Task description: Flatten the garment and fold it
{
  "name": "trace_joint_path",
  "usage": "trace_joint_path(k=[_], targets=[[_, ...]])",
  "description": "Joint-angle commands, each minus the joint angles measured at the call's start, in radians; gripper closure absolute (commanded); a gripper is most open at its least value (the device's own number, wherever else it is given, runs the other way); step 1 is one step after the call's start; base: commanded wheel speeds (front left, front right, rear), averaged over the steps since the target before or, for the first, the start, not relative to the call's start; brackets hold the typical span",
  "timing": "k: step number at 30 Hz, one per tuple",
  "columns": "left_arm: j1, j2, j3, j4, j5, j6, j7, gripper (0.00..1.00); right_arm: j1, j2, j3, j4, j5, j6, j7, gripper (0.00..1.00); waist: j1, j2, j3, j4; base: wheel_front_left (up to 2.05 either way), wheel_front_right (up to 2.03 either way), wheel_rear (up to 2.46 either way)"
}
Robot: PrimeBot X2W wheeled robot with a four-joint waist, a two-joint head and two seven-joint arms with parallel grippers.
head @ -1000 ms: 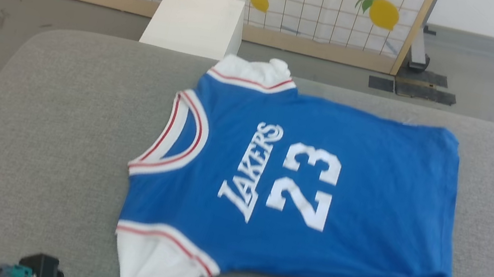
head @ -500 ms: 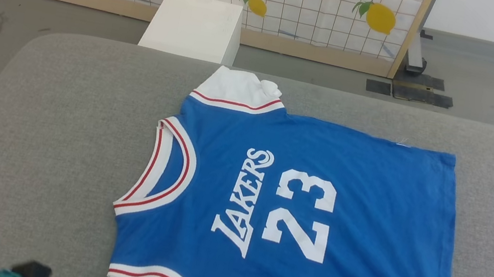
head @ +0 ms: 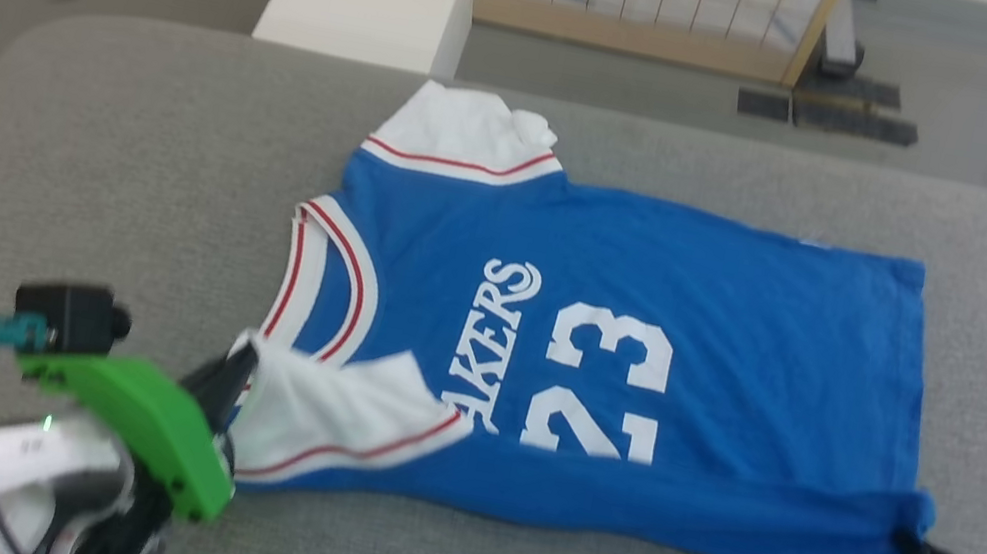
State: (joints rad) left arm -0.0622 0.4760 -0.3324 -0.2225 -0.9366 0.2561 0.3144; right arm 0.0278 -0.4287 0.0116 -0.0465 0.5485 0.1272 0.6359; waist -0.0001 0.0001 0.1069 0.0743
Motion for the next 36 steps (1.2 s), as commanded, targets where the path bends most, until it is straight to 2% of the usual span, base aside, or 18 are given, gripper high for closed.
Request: trace_joint_path(k=[1,8,13,27,28,29,30,31,36], targets=[[-0.055,-0.005,-0.002,0.022,0.017,-0.014,0.0,1.0,-0.038,0.003,-0.002,0.001,-0.016,0.003,0.022,1.0,0.0001,-0.0001,0.059,-0.016,0.0,0.0,0.0],[-0.236,-0.031,-0.03,0.136,0.066,-0.064,-0.021,1.0,-0.142,0.011,-0.001,0.013,-0.047,0.003,0.139,1.0,0.0001,-0.0001,0.153,-0.02,0.0,0.0,0.0],[-0.347,-0.074,-0.052,0.242,0.095,-0.093,-0.057,1.0,-0.199,0.018,-0.007,0.018,-0.072,0.003,0.192,1.0,0.0001,-0.0001,0.208,-0.015,0.0,0.0,0.0],[-0.457,-0.135,-0.12,0.556,0.14,-0.141,-0.089,1.0,-0.218,0.032,0.027,0.062,-0.084,0.003,0.344,1.0,0.0001,-0.0001,0.255,-0.01,0.0,0.0,0.0],[-0.461,-0.139,-0.121,0.572,0.139,-0.144,-0.092,1.0,-0.216,0.035,0.026,0.064,-0.085,0.003,0.351,0.86,0.0001,-0.0001,0.252,-0.009,0.0,0.0,0.0],[-0.464,-0.144,-0.122,0.59,0.138,-0.148,-0.097,0.9,-0.214,0.039,0.023,0.064,-0.085,0.003,0.355,0.63,0.0001,-0.0001,0.248,-0.008,0.0,0.0,0.0],[-0.467,-0.148,-0.122,0.603,0.135,-0.152,-0.098,0.56,-0.213,0.043,0.017,0.062,-0.084,0.003,0.351,0.0,0.0001,-0.0001,0.245,-0.008,0.0,0.0,0.0],[-0.471,-0.153,-0.119,0.614,0.131,-0.156,-0.106,0.0,-0.21,0.047,0.008,0.06,-0.086,0.003,0.345,0.0,0.0001,-0.0001,0.238,-0.006,0.0,0.0,0.0],[-0.482,-0.154,-0.105,0.636,0.141,-0.158,-0.166,0.0,-0.186,0.066,-0.03,0.042,-0.084,0.003,0.301,0.0,0.0001,-0.0001,0.185,0.003,0.0,0.0,0.0]])
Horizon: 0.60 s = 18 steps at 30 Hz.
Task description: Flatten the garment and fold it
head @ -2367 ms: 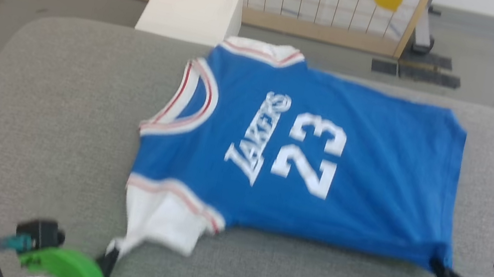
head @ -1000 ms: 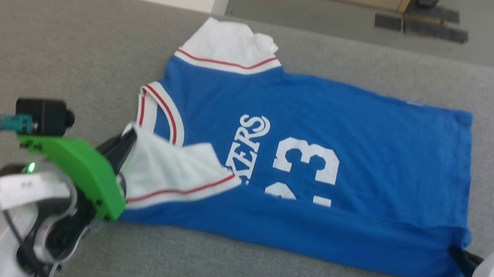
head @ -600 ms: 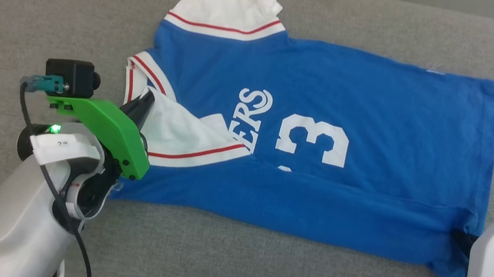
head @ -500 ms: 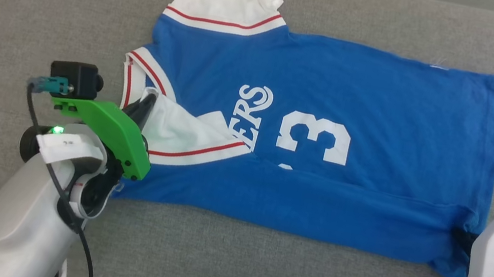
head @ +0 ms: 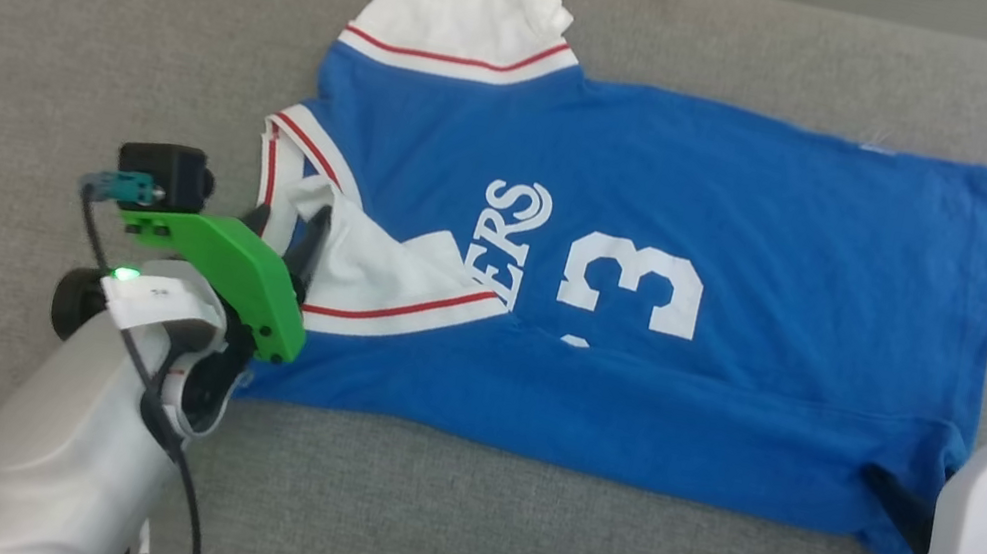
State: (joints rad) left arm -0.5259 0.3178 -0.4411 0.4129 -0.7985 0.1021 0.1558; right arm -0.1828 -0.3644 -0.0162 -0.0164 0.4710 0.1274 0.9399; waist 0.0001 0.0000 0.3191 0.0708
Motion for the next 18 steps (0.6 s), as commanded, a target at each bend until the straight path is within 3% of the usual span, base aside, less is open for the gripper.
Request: trace_joint_path(k=[1,11,14,18], targets=[[-0.017,0.008,0.012,-0.002,0.006,0.0,-0.028,0.0,0.03,0.007,-0.013,0.002,-0.006,0.003,-0.026,0.0,-0.0001,0.0,-0.042,0.007,0.0,0.0,0.0],[0.184,0.063,0.076,-0.174,0.096,0.06,-0.341,0.0,0.132,0.098,-0.117,-0.079,-0.008,0.003,-0.313,0.0,-0.0001,0.0,-0.173,0.006,0.0,0.0,0.0],[0.264,0.069,0.062,-0.213,0.103,0.075,-0.347,0.0,0.176,0.126,-0.146,-0.095,-0.009,0.003,-0.366,0.0,-0.0001,0.0,-0.194,0.009,0.0,0.0,0.0],[0.354,0.078,0.039,-0.238,0.078,0.122,-0.246,0.0,0.224,0.151,-0.17,-0.112,-0.011,0.003,-0.388,0.0,-0.0001,0.0,-0.214,0.004,0.0,0.0,0.0]])
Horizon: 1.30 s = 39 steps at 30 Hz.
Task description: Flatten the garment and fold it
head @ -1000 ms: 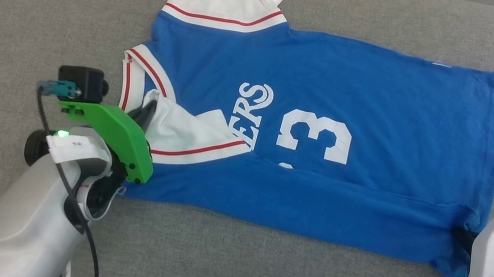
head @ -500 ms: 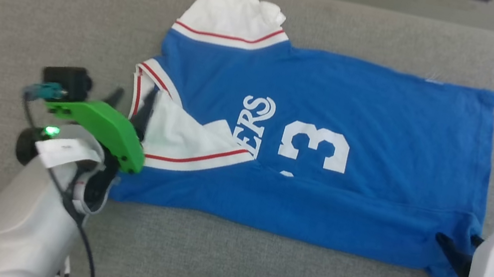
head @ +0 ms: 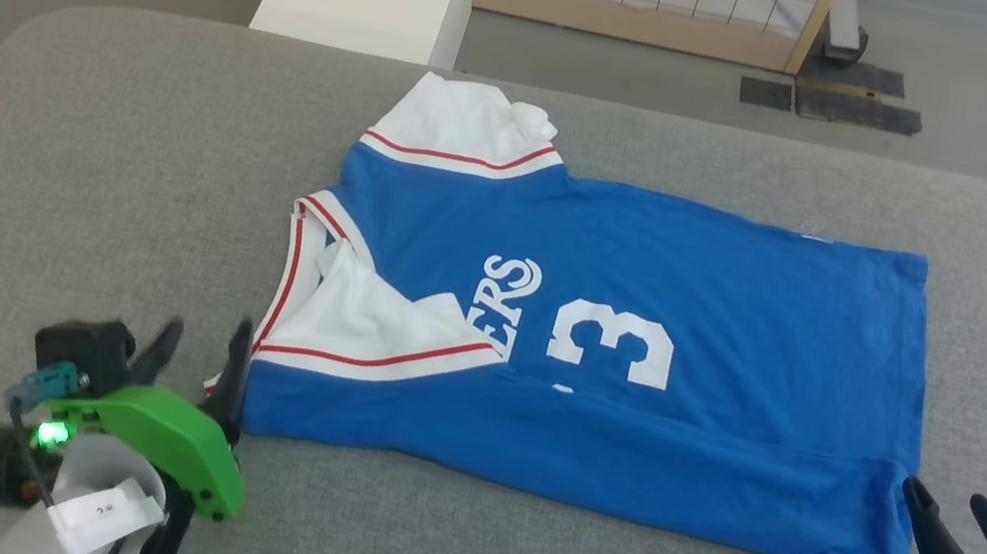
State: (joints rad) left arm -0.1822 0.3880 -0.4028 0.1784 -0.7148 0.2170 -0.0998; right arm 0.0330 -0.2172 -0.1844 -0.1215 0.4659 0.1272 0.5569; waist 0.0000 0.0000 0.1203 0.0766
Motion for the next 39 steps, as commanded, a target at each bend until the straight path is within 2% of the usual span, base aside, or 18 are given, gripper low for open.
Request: trace_joint_path(k=[1,6,11,21,23,24,29,35,39], targets=[[0.021,0.01,-0.002,-0.008,-0.015,0.019,0.041,0.0,0.016,0.006,-0.006,-0.01,-0.007,0.003,-0.008,0.0,0.0,0.0,-0.017,-0.002,0.0,0.0,0.0],[0.029,0.034,-0.036,-0.019,-0.057,0.07,0.248,0.0,0.04,0.021,-0.02,-0.027,-0.009,0.003,-0.01,0.0,0.0,0.0,-0.022,-0.009,0.0,0.0,0.0],[-0.032,0.049,-0.07,0.019,-0.085,0.098,0.432,0.0,0.041,0.025,-0.018,-0.038,-0.009,0.003,-0.005,0.0,0.0,0.0,-0.009,-0.023,0.0,0.0,0.0],[-0.117,0.035,-0.116,0.151,-0.103,0.108,0.588,0.0,0.023,0.011,0.033,-0.043,-0.011,0.003,0.006,0.0,0.0,0.0,0.037,-0.064,0.0,0.0,0.0],[-0.11,0.028,-0.114,0.162,-0.118,0.108,0.599,0.77,0.021,0.005,0.038,-0.047,-0.015,0.003,0.008,0.0,0.0,0.0,0.042,-0.068,0.0,0.0,0.0],[-0.106,0.024,-0.111,0.163,-0.124,0.108,0.596,1.0,0.022,0.001,0.04,-0.049,-0.021,0.003,0.01,0.0,0.0,0.0,0.044,-0.069,0.0,0.0,0.0],[-0.077,0.013,-0.069,0.12,-0.153,0.095,0.53,1.0,0.026,-0.016,0.05,-0.081,-0.07,0.003,0.053,0.0,0.0,0.0,0.052,-0.063,0.0,0.0,0.0],[-0.044,0.014,-0.035,0.029,-0.156,0.094,0.45,1.0,0.005,-0.002,0.04,-0.066,-0.215,0.003,0.226,0.0,0.0,0.0,0.062,-0.041,0.0,0.0,0.0],[-0.032,0.014,-0.04,-0.027,-0.146,0.104,0.438,1.0,-0.04,0.015,0.053,-0.026,-0.305,0.003,0.293,0.0,0.0,0.0,0.079,-0.022,0.0,0.0,0.0]])
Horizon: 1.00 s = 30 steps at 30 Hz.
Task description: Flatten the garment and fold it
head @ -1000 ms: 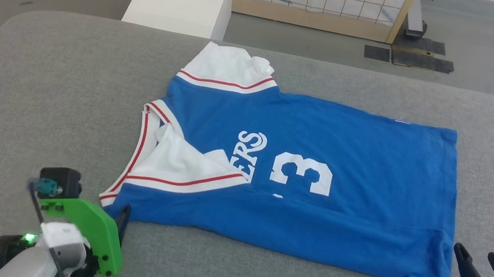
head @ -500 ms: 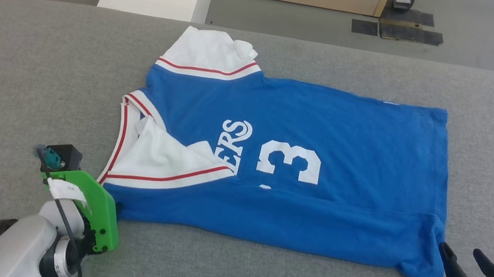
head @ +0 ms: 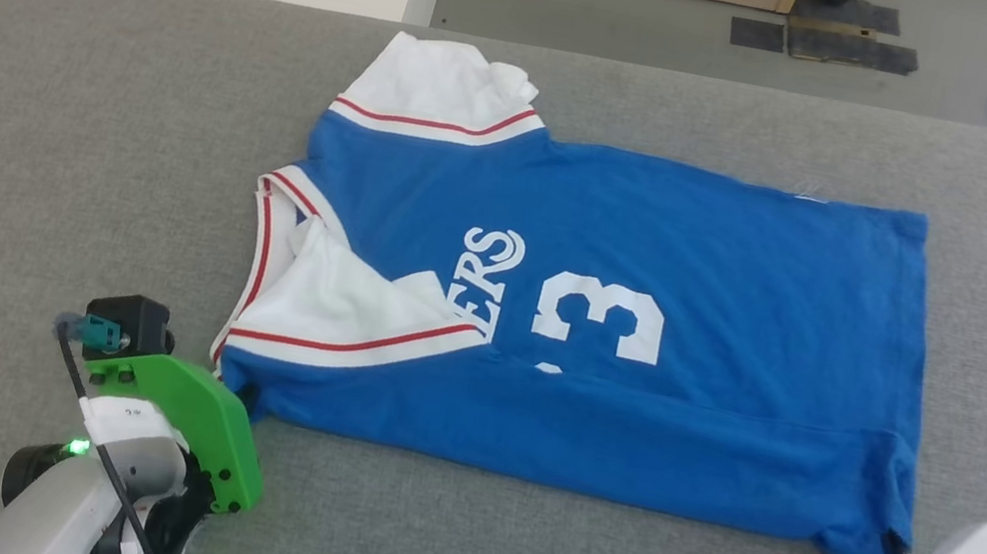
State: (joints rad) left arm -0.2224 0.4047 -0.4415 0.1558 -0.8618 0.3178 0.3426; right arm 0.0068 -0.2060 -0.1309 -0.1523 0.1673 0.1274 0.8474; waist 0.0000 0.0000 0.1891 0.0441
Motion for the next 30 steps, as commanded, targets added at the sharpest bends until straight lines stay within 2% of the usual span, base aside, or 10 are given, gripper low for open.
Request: trace_joint_path(k=[1,8,14,15,16,17,26,30], targets=[[0.01,-0.003,-0.003,-0.012,0.004,0.005,-0.006,1.0,-0.024,0.011,0.001,0.018,-0.017,0.003,0.009,0.0,0.0,0.0,0.014,0.014,0.0,0.0,0.0],[0.007,-0.017,-0.022,-0.044,0.012,0.003,-0.013,1.0,-0.068,0.016,0.015,0.125,-0.093,0.003,0.036,0.0,0.0,0.0,0.052,0.049,0.0,0.0,0.0],[0.008,-0.031,-0.022,-0.042,0.003,-0.004,-0.027,1.0,-0.068,0.009,0.048,0.182,-0.08,0.003,0.049,0.0,0.0,0.0,0.062,0.06,0.0,0.0,0.0],[0.009,-0.034,-0.02,-0.04,0.001,-0.006,-0.031,1.0,-0.069,0.008,0.05,0.189,-0.067,0.003,0.053,0.23,0.0,0.0,0.062,0.061,0.0,0.0,0.0],[0.009,-0.034,-0.019,-0.038,0.0,-0.007,-0.033,1.0,-0.071,0.004,0.055,0.19,-0.058,0.003,0.051,0.86,0.0,0.0,0.061,0.061,0.0,0.0,0.0],[0.01,-0.035,-0.017,-0.036,-0.002,-0.009,-0.037,1.0,-0.074,-0.001,0.061,0.19,-0.047,0.003,0.047,1.0,0.0,0.0,0.06,0.06,0.0,0.0,0.0],[0.016,-0.026,0.028,-0.053,-0.041,-0.037,-0.069,1.0,-0.102,-0.051,0.043,0.122,0.065,0.003,0.025,1.0,0.0,0.0,0.012,0.052,0.0,0.0,0.0],[0.031,-0.01,0.058,-0.099,-0.061,-0.031,-0.069,1.0,-0.1,-0.093,0.034,0.067,0.104,0.003,0.045,1.0,0.0,0.0,-0.024,0.043,0.0,0.0,0.0]])
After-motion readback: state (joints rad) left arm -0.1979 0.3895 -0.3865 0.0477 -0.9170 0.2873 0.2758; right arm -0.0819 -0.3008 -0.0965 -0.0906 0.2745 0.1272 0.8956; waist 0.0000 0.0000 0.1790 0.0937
